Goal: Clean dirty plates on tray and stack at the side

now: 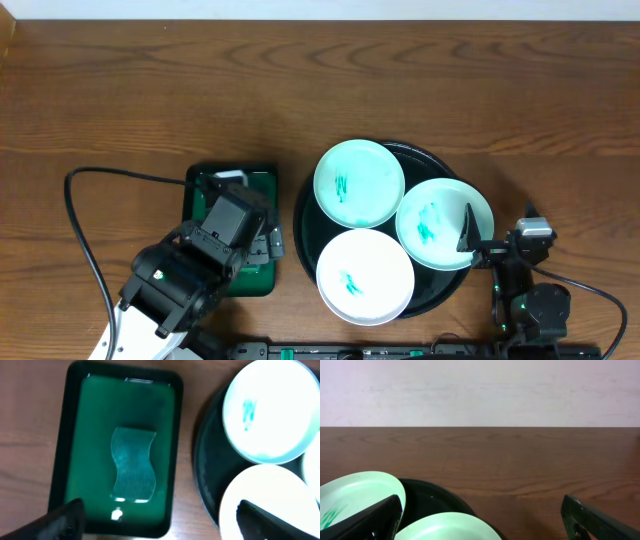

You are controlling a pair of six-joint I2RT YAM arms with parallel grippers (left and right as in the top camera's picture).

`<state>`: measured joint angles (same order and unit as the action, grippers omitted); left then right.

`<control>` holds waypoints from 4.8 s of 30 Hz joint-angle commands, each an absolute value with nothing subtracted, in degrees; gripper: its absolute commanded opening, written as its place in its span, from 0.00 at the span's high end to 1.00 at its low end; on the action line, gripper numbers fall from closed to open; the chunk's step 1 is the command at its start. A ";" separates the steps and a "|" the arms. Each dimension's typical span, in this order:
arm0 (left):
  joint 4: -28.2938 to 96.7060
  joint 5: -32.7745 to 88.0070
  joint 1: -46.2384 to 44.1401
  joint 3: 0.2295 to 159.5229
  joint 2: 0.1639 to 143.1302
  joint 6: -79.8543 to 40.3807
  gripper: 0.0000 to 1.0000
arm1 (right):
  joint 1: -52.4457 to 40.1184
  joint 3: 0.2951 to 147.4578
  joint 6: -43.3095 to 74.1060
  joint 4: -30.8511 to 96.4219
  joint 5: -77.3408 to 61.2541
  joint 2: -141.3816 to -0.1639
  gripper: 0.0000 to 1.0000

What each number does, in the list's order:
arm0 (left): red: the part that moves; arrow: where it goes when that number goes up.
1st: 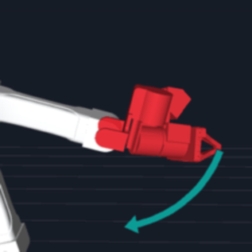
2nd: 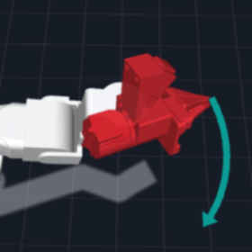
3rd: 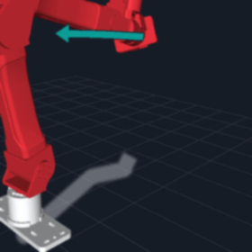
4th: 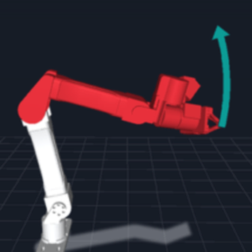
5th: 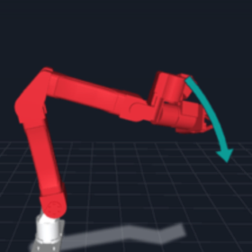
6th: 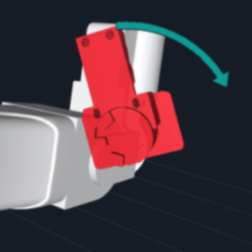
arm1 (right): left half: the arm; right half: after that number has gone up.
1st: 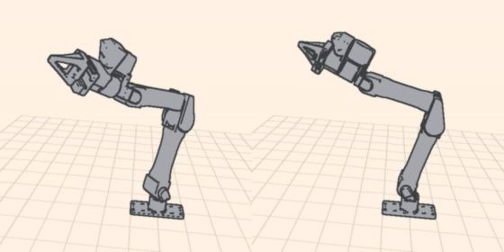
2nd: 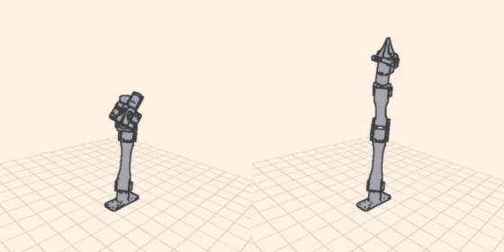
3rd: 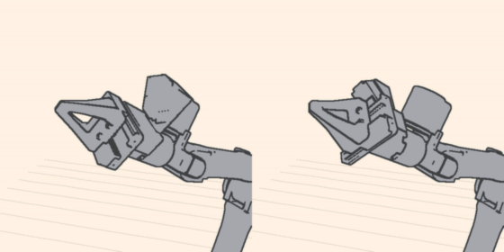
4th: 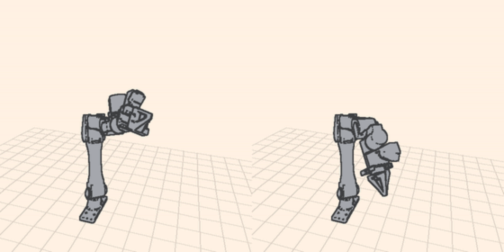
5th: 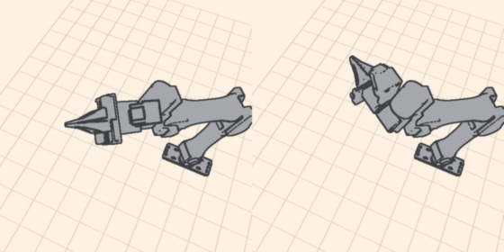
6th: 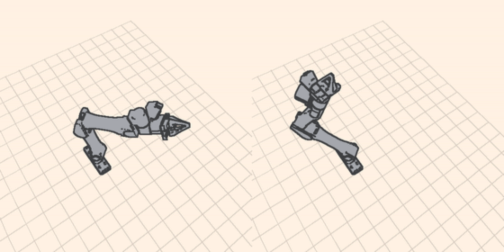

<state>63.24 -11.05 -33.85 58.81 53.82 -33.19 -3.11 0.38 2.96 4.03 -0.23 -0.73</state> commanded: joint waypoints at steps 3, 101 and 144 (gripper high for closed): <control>65.39 -10.22 -33.80 58.98 54.87 -32.60 0.69 | -2.70 0.30 2.50 4.29 -0.27 -0.67 0.01; 39.75 3.11 -11.60 37.74 75.50 -13.89 0.41 | -2.70 0.30 2.50 4.29 -0.27 -0.67 0.01; 36.82 2.28 -11.55 37.74 78.04 -14.31 0.53 | -2.70 0.30 2.50 4.29 -0.27 -0.67 0.01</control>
